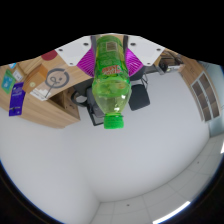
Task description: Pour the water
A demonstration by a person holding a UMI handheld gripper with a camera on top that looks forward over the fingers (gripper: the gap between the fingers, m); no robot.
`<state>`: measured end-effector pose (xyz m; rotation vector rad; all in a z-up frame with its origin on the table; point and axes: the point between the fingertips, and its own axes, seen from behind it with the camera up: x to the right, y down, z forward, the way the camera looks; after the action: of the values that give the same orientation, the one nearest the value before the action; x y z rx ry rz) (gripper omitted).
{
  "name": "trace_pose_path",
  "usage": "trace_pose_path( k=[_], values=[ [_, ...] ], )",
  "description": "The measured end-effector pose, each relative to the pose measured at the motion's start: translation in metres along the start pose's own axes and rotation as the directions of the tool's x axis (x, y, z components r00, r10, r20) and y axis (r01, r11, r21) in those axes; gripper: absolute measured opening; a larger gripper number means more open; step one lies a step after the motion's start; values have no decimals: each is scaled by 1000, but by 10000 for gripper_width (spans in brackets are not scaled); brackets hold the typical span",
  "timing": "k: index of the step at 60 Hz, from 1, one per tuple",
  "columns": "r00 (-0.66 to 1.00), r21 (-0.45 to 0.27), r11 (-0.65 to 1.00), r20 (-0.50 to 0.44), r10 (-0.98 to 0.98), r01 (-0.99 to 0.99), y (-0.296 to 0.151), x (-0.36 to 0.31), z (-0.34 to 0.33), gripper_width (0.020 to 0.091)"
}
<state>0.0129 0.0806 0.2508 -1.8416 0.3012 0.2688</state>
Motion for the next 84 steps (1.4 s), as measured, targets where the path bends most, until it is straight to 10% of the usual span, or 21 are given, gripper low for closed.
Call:
trace_pose_path(
  k=[8,39,59,69,84],
  values=[
    [974,103,973,-117,-194,206,-41,53,-7,363],
    [931,12,955,-227,-285,295,60,237,60,361],
    [960,47,978,-207,-191,205,87,253,53,575],
    [960,-37,981,-205,-193,189,100,246,32,866],
    [969,-212,968,-177,-173,134,140,201,-84,845]
  ],
)
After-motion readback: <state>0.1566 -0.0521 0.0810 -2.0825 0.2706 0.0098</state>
